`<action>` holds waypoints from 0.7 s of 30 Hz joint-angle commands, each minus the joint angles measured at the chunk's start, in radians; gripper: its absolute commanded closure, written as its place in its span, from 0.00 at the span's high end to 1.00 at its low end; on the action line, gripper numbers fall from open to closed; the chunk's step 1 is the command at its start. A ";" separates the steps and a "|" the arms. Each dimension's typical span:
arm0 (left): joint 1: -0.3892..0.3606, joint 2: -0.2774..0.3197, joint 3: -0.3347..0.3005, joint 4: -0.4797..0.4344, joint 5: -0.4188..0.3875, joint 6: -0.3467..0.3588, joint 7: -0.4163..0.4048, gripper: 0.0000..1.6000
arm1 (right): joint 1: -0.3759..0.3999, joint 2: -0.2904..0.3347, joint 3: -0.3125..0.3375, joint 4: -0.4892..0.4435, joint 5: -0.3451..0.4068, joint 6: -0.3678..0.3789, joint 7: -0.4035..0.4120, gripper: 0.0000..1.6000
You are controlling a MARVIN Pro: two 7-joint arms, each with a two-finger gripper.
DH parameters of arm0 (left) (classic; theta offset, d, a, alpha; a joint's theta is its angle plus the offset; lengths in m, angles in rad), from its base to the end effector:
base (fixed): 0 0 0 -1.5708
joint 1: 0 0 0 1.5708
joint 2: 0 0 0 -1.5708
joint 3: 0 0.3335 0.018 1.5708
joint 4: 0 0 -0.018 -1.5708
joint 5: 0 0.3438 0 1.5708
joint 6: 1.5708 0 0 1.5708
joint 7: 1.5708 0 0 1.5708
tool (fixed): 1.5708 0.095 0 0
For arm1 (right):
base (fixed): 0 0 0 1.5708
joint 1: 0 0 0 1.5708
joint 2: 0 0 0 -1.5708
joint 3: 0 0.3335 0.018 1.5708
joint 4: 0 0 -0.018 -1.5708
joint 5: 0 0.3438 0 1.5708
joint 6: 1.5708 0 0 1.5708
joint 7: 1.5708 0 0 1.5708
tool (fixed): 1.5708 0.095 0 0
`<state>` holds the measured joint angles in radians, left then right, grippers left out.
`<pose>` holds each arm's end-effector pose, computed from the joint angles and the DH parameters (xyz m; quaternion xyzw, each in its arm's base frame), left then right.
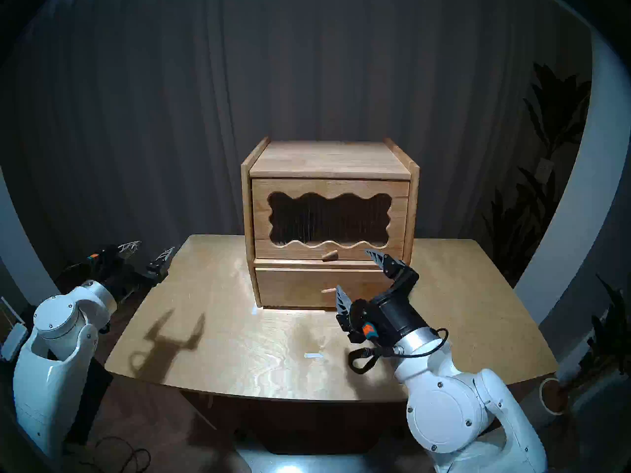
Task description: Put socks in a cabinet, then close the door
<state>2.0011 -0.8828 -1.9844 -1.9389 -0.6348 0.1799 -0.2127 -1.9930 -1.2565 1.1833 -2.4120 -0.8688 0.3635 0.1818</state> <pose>0.3449 0.2393 -0.2197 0.7336 -0.0917 0.6733 0.0002 0.2627 0.0967 -0.2068 0.5825 0.4189 0.6664 0.2027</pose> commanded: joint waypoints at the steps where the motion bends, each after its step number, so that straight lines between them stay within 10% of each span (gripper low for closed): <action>1: -0.009 0.004 -0.006 -0.008 0.000 -0.004 0.001 1.00 | 0.092 -0.121 0.129 -0.031 0.110 0.029 -0.084 1.00; 21: -0.009 0.005 -0.004 -0.003 -0.001 -0.003 -0.002 1.00 | 0.190 -0.257 0.479 0.008 0.391 0.147 -0.213 1.00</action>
<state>2.0015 -0.8827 -1.9816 -1.9333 -0.6357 0.1805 -0.2151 -1.8612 -1.4493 1.5235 -2.4188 -0.5547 0.4886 0.0038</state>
